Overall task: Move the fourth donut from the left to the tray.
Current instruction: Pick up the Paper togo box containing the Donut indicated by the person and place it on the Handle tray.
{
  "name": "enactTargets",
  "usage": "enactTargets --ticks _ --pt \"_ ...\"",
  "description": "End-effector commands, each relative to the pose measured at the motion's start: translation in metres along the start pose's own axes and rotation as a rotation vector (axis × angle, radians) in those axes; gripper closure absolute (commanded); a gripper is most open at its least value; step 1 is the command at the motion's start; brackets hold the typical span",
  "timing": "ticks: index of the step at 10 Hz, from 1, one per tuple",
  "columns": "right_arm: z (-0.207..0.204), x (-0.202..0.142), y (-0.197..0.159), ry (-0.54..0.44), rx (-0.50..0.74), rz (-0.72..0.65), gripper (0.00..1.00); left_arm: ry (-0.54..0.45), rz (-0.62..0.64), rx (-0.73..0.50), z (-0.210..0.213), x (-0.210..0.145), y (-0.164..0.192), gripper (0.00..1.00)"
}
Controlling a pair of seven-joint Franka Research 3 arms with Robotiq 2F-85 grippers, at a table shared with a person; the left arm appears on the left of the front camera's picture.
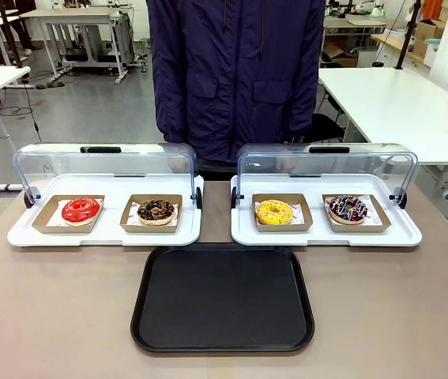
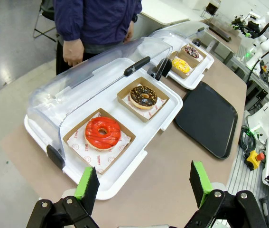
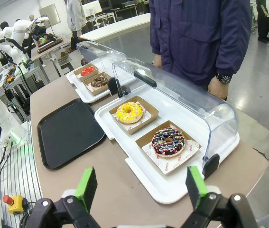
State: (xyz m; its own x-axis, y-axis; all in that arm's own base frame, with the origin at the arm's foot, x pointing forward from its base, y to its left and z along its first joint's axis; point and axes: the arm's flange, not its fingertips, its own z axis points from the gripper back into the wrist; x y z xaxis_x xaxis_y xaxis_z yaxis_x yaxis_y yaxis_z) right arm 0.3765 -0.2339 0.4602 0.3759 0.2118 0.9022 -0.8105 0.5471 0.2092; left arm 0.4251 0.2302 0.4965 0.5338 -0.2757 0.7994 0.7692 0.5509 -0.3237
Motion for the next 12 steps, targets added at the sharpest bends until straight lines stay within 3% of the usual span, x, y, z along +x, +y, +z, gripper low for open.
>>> enactTargets --ticks 1,12 --pt "-0.0013 0.0014 -0.0032 -0.031 -0.001 0.025 0.0 -0.004 -0.003 -0.009 0.0 -0.0002 -0.0006 0.0" --pt "-0.0013 0.0014 -0.0032 -0.031 -0.001 0.025 0.0 -0.004 -0.003 -0.009 0.0 -0.0002 -0.0006 0.0"
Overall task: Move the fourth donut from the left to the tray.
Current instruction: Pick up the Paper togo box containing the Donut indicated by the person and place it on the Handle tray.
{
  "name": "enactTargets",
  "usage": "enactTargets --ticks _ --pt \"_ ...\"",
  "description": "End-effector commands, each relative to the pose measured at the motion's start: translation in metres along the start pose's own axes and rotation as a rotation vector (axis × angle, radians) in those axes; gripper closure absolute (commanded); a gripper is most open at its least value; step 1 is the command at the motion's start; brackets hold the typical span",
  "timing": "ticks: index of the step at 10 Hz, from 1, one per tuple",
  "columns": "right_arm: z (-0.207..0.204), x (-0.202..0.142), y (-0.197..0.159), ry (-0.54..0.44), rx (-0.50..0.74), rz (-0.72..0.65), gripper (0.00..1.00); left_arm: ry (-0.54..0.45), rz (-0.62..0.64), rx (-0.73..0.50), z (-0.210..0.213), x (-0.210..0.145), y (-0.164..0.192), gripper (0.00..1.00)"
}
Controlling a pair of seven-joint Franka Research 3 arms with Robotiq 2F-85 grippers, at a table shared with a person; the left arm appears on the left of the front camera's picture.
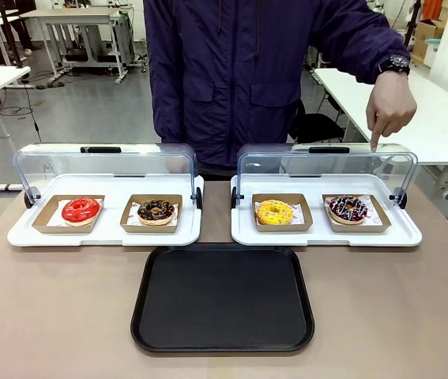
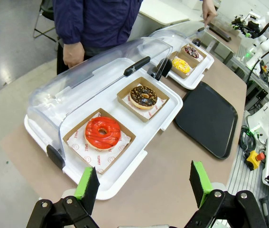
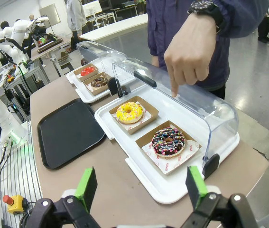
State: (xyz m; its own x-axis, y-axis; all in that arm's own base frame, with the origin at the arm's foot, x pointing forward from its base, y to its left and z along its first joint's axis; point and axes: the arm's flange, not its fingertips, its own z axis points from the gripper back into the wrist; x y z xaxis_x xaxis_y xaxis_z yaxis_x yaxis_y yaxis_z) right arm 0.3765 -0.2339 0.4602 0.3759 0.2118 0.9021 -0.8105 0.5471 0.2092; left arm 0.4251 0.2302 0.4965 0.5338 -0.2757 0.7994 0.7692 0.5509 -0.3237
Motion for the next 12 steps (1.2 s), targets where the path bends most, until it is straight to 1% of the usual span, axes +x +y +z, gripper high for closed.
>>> enactTargets --ticks 1,12 --pt "-0.0013 0.0014 -0.0031 -0.031 -0.001 0.025 0.0 -0.004 -0.003 -0.009 0.0 -0.0002 -0.0006 0.0" --pt "-0.0013 0.0014 -0.0031 -0.031 -0.001 0.025 0.0 -0.004 -0.003 -0.009 0.0 -0.0002 -0.0006 0.0"
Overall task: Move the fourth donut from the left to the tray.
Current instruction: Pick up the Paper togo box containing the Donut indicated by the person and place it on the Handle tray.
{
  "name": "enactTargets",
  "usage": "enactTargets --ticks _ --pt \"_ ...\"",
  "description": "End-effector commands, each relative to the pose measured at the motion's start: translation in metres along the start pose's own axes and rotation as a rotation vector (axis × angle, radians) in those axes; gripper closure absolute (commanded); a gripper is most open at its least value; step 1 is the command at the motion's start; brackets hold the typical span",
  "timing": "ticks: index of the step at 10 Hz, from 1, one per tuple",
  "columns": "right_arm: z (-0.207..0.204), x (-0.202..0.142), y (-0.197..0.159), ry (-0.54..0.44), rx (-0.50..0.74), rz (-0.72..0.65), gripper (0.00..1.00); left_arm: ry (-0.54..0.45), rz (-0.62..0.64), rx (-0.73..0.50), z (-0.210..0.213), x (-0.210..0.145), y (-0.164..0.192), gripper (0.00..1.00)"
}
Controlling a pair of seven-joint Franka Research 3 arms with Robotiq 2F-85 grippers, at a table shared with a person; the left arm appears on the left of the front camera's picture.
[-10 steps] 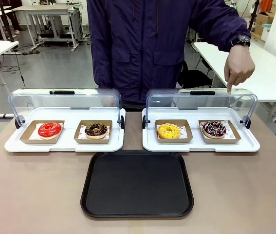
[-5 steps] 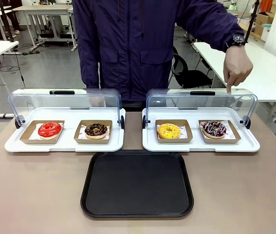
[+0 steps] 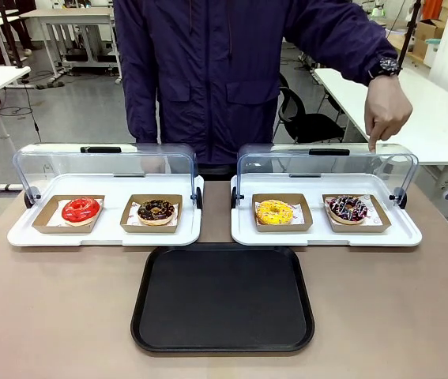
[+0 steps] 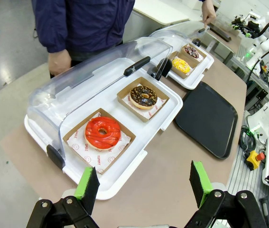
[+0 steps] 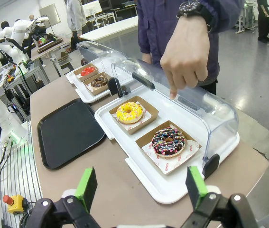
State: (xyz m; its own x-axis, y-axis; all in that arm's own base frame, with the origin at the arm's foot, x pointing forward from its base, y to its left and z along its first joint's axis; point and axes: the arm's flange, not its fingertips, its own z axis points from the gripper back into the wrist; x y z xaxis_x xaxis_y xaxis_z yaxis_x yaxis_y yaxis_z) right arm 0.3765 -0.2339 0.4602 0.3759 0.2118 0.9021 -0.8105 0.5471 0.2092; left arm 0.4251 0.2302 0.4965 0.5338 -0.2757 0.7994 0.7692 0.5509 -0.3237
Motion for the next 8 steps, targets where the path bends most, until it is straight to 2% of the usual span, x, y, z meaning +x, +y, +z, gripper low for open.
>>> enactTargets --ticks 1,2,5,8 --pt "-0.001 0.001 -0.003 -0.031 -0.001 0.025 0.0 -0.004 -0.003 -0.009 0.0 0.0 -0.001 0.0" --pt "0.0 0.0 0.0 0.0 0.0 0.0 0.0 -0.004 -0.003 -0.009 0.0 0.0 -0.001 0.0" --pt "-0.048 0.038 0.009 0.293 0.081 0.213 0.0 -0.004 -0.003 -0.009 0.0 0.0 -0.001 0.0" --pt "-0.109 0.04 0.035 0.594 0.113 0.42 0.0 -0.004 -0.003 -0.009 0.0 0.0 -0.001 0.0"
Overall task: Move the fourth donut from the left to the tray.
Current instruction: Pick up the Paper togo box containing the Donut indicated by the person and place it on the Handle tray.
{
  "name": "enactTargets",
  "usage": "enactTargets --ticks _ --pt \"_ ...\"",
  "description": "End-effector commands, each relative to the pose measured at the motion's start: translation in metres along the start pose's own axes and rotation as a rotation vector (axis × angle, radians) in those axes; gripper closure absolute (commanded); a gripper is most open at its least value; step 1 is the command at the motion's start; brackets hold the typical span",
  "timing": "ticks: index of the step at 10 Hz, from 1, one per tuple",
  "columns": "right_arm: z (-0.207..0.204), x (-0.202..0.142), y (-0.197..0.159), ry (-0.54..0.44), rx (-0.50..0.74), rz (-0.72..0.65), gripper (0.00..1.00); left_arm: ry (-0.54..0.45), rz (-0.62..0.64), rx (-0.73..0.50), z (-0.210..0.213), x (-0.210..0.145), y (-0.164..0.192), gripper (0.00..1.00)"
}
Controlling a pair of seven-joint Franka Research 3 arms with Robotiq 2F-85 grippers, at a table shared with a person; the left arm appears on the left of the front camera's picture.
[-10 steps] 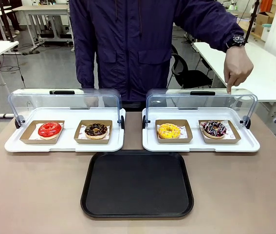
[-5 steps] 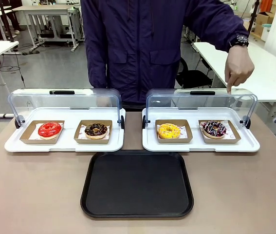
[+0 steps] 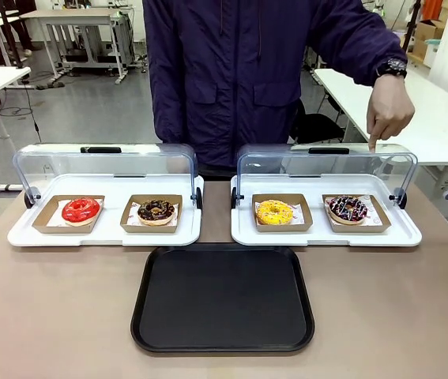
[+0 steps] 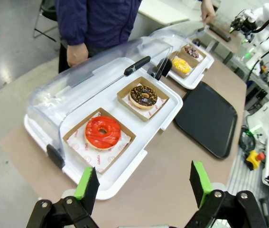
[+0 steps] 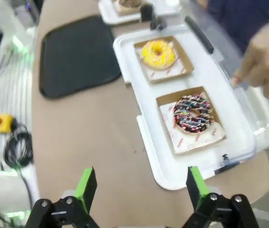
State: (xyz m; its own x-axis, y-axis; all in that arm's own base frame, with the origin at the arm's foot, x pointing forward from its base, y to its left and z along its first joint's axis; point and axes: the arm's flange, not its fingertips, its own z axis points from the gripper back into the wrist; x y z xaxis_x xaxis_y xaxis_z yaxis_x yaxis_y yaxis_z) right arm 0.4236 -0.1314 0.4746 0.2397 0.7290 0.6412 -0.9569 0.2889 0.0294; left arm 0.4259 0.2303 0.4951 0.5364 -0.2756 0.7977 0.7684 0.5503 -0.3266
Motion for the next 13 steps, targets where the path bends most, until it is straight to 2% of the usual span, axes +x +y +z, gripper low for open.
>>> enactTargets --ticks 1,3,4,5,6,7,11,12,13 --pt "-0.037 0.006 0.027 0.181 -0.04 0.145 0.0 -0.005 -0.005 -0.007 0.001 0.001 -0.002 0.0" --pt "-0.086 0.011 0.05 0.341 -0.073 0.268 0.0 -0.005 -0.005 -0.007 0.001 0.001 -0.002 0.0" --pt "-0.11 0.01 0.051 0.385 -0.087 0.307 0.0 -0.005 -0.005 -0.007 0.001 0.001 -0.002 0.0" --pt "-0.123 0.009 0.046 0.394 -0.106 0.323 0.0 -0.005 -0.005 -0.007 0.001 0.001 -0.002 0.0" --pt "-0.127 0.009 0.042 0.354 -0.126 0.337 0.0 -0.005 -0.005 -0.007 0.001 0.001 -0.002 0.0" --pt "-0.112 0.014 0.051 0.373 -0.056 0.304 0.0 -0.005 -0.005 -0.007 0.001 0.001 -0.002 0.0" --pt "-0.112 0.014 0.051 0.373 -0.056 0.304 0.0 -0.005 -0.005 -0.007 0.001 0.001 -0.002 0.0" --pt "-0.116 0.01 0.049 0.356 -0.067 0.305 0.0 -0.005 -0.005 -0.007 0.001 0.001 -0.002 0.0" --pt "-0.129 0.016 0.036 0.38 -0.101 0.296 0.0 -0.005 -0.005 -0.007 0.001 0.001 -0.002 0.0"
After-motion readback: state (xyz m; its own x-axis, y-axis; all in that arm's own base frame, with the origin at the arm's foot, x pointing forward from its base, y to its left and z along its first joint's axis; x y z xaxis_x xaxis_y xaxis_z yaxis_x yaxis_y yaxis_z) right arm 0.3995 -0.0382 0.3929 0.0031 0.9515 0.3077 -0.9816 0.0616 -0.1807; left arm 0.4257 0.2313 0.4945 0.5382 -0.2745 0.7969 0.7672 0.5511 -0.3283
